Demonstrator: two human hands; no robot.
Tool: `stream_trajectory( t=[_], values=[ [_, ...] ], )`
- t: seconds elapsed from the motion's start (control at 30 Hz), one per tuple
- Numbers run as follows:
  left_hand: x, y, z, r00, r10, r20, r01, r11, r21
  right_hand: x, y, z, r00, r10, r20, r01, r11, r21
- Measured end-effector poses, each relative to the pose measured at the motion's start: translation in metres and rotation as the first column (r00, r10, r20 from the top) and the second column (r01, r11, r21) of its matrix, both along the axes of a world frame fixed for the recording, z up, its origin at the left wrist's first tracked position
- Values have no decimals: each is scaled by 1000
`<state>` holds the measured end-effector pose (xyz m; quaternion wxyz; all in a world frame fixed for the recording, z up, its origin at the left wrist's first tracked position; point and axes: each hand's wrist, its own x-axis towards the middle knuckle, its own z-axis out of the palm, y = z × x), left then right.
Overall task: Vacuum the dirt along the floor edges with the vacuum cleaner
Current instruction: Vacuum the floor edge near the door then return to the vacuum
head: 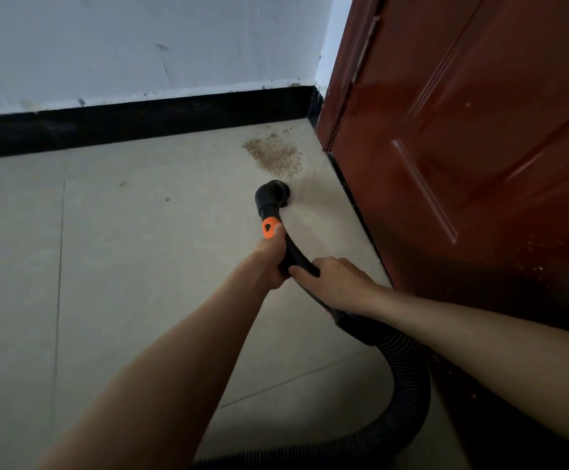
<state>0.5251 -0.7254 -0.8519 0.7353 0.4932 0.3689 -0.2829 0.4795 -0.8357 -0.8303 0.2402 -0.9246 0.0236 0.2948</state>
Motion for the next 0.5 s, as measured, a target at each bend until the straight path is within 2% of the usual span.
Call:
stream_trajectory(
  t=[0.07,0.37,0.43,0.5],
  values=[
    [15,-4,0,998,66,-17,-66,998,-8,13,1,-3,1000,1,-11,0,1000,28],
    [62,29,-20,991,123,50,-125,991,39,26,-22,-30,996,-67,-54,81,951,300],
    [73,38,-22,988,144,56,-146,988,39,26,-19,-33,997,-82,-4,80,951,299],
    [84,45,-22,987,153,56,-155,987,42,31,-12,-36,994,-70,79,51,974,222]
  ],
)
